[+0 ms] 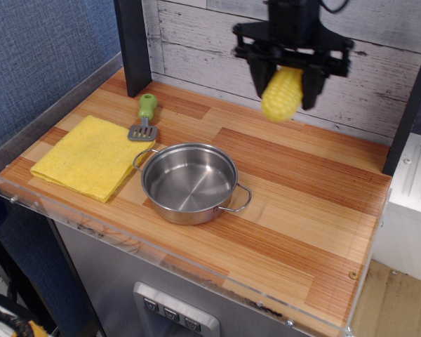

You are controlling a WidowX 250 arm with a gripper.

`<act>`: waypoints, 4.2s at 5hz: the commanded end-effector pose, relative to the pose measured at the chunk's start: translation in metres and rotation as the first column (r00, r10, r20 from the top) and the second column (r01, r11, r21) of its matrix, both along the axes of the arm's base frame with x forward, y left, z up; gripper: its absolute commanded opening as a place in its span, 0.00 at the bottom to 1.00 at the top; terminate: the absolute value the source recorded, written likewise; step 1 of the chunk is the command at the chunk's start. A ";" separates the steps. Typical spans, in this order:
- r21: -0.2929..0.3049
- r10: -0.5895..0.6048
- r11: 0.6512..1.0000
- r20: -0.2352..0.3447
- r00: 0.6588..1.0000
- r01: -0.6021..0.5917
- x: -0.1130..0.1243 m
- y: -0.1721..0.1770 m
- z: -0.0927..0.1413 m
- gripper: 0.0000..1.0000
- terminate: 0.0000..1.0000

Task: Place the yellow vegetable on the right center edge of the table with the silver bowl to the left of it.

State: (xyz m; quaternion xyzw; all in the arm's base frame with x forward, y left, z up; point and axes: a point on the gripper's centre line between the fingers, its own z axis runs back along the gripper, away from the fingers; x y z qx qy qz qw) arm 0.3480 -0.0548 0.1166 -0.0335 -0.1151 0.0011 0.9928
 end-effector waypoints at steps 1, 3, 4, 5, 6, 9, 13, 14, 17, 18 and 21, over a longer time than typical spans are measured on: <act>0.009 -0.084 0.996 0.018 0.996 0.084 -0.011 -0.023 -0.009 0.00 0.00; 0.025 -0.121 0.992 -0.023 0.992 0.122 -0.010 -0.035 -0.044 0.00 0.00; 0.023 -0.142 0.989 -0.039 0.989 0.143 -0.007 -0.040 -0.064 0.00 0.00; 0.022 -0.158 0.987 -0.050 0.986 0.159 -0.007 -0.045 -0.079 0.00 0.00; 0.024 -0.172 0.984 -0.070 0.983 0.174 -0.007 -0.050 -0.090 0.00 0.00; 0.021 -0.170 0.985 -0.101 0.980 0.173 -0.007 -0.050 -0.091 1.00 0.00; -0.012 -0.148 0.989 0.024 0.989 0.148 -0.001 -0.031 -0.007 1.00 0.00; -0.018 -0.139 0.990 0.069 0.988 0.140 -0.003 -0.023 0.028 1.00 0.00; -0.016 -0.026 0.999 0.140 0.990 0.028 -0.013 0.010 0.069 1.00 0.00; -0.018 -0.017 1.000 0.145 0.989 0.019 -0.014 0.013 0.070 1.00 0.00; -0.009 0.003 1.000 0.136 0.991 -0.002 -0.015 0.013 0.070 1.00 1.00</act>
